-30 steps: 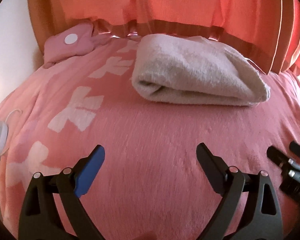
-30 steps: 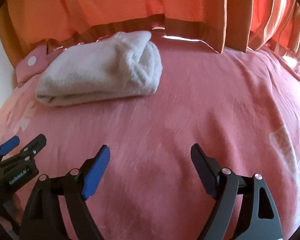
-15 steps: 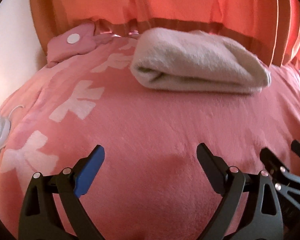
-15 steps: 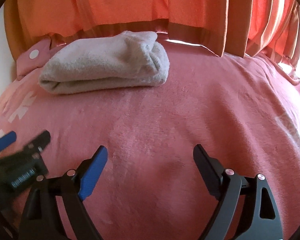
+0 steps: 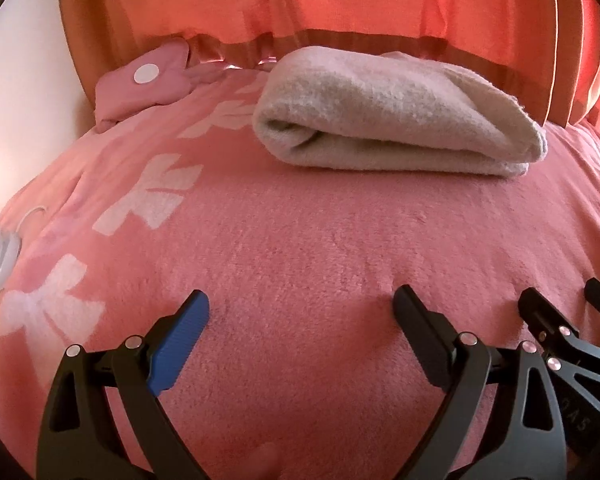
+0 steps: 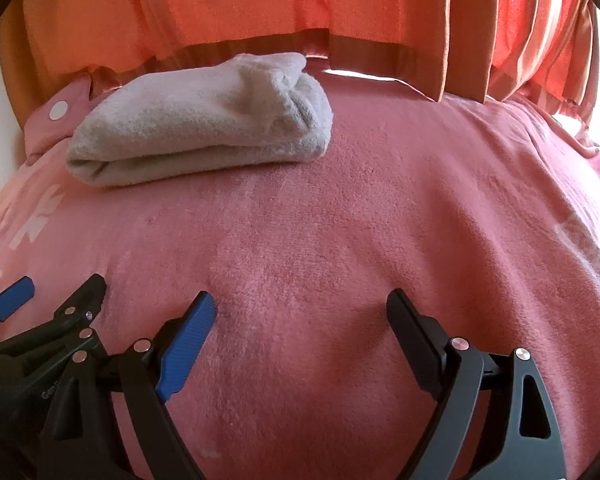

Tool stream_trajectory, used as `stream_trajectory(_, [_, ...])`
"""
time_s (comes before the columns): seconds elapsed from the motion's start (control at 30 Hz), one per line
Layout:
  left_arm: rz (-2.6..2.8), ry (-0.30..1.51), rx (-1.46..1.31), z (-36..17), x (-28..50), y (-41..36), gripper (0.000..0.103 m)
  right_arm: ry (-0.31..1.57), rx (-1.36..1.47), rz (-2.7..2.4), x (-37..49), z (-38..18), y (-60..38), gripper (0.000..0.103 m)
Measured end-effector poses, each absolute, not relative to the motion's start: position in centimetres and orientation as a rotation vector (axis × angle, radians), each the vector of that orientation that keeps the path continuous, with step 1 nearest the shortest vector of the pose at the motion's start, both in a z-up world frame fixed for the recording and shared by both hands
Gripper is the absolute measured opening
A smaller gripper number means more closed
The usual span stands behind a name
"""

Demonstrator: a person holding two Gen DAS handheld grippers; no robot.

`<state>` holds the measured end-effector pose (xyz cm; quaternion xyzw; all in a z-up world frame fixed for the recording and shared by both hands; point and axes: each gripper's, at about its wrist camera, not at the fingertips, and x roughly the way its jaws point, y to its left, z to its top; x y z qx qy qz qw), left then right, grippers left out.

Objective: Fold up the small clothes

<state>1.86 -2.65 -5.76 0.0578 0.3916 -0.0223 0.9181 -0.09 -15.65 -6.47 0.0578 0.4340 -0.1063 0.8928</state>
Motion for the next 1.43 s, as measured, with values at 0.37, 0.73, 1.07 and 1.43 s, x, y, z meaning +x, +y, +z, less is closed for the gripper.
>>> stream_trajectory(0.37, [-0.031, 0.805, 0.119, -5.89, 1.86, -2.49, 0.091, 0.900, 0.111, -0.223, 0.06, -6.47, -15.61, 0.086])
stream_trajectory(0.73, [-0.032, 0.806, 0.119, -5.91, 2.06, -2.31, 0.091, 0.900, 0.108, -0.221, 0.09, -6.47, -15.65, 0.086])
stream_trajectory(1.07, [-0.031, 0.809, 0.112, -5.94, 2.16, -2.08, 0.091, 0.902, 0.101, -0.226, 0.11, -6.45, -15.58, 0.086])
stream_trajectory(1.43, [-0.019, 0.808, 0.116, -6.00, 2.05, -2.30, 0.091, 0.901, 0.091, -0.230, 0.14, -6.57, -15.57, 0.086])
